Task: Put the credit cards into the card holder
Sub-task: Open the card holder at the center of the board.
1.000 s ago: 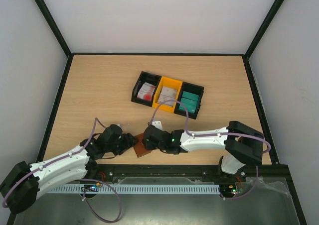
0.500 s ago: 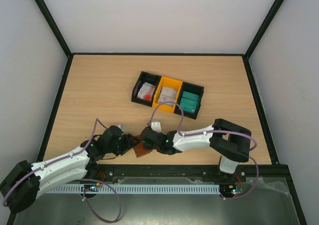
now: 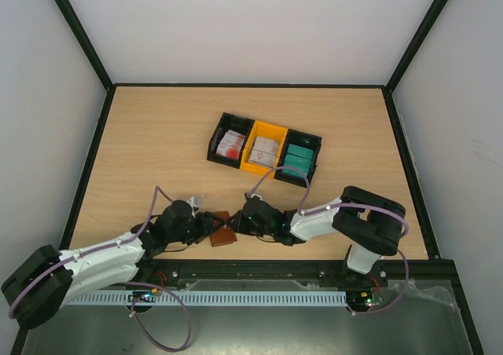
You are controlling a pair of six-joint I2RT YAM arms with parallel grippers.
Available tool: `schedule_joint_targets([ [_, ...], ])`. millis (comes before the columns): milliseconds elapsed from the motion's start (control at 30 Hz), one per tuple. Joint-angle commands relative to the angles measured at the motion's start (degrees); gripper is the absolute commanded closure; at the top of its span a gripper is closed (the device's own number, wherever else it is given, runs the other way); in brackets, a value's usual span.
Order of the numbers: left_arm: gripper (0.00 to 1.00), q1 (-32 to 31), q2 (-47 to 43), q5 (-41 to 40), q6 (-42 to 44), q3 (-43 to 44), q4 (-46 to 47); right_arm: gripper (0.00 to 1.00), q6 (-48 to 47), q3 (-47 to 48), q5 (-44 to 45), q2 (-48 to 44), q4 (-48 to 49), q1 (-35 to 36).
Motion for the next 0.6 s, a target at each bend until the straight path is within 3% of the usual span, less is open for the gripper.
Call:
schedule_joint_targets([
  [0,0.51,-1.0,1.9,2.3,4.3,1.6,6.1,0.78,1.9,-3.7,-6.6,0.6,0.4,-0.2],
  [200,0.75,-1.1,2.7,2.3,7.4,4.2,4.0,0.75,-2.1,-0.8,0.2,-4.0,-9.5,-0.3],
  [567,0.81,-1.1,-1.1,1.7,9.7,6.5,-4.7,0.67,-8.1,5.4,5.4,-7.3,-18.3,-0.3],
])
